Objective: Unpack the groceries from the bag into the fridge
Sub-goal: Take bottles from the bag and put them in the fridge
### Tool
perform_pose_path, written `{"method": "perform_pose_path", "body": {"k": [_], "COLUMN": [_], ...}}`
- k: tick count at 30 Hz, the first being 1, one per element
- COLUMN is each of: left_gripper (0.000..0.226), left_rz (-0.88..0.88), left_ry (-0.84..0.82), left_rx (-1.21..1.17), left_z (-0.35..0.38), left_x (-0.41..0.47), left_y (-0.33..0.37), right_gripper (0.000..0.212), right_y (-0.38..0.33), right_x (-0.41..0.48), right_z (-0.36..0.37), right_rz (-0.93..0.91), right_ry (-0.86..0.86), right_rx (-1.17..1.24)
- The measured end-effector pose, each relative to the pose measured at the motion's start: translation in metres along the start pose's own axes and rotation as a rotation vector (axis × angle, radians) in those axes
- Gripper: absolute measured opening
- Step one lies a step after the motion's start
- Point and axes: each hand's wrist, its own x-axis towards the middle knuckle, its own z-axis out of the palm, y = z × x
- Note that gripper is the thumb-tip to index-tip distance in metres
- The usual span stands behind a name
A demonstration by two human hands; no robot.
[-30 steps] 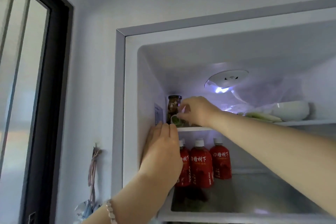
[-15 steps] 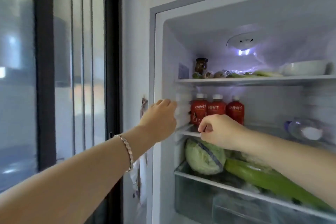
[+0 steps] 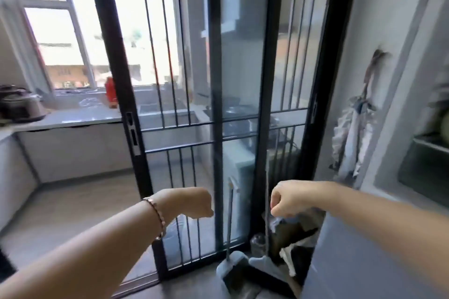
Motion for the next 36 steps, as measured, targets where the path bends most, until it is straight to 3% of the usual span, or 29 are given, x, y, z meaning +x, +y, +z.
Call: {"method": "perform_pose_path", "body": {"k": [8, 14, 16, 19, 24, 30, 33, 36], "left_gripper": [0.03, 0.023, 0.019, 0.015, 0.027, 0.02, 0.027, 0.018], "left_rz": [-0.483, -0.899, -1.049, -1.225, -1.502, -1.794, -1.938, -2.043], "left_ry": [0.088, 0.09, 0.113, 0.148, 0.188, 0.29, 0.386, 0.44], "left_rx": [-0.277, -0.381, -0.488, -0.589, -0.601, -0.721, -0.747, -0.729], "left_z": [0.114, 0.221, 0.254, 0.293, 0.347, 0.402, 0.419, 0.428], "left_x": [-0.221, -0.441, -0.511, -0.607, -0.737, -0.845, -0.884, -0.915], "left_y": [-0.249, -0.394, -0.423, -0.453, -0.487, -0.535, -0.559, -0.576], "right_gripper": [0.033, 0.025, 0.018, 0.022, 0.023, 0.03, 0.029, 0.029], "right_y": [-0.317, -0.574, -0.646, -0.745, -0.881, -1.006, -1.062, -1.114], "right_x": [0.017, -0.06, -0.096, -0.149, -0.225, -0.272, -0.287, -0.308], "right_z": [0.108, 0.213, 0.244, 0.286, 0.348, 0.429, 0.447, 0.458], "right_rz": [-0.524, -0.911, -1.03, -1.188, -1.46, -1.647, -1.717, -1.774], "right_ry": [-0.133, -0.176, -0.192, -0.354, -0.308, -0.393, -0.434, -0.451], "right_rx": [-0.319, -0.47, -0.507, -0.522, -0.607, -0.707, -0.754, -0.811]}}
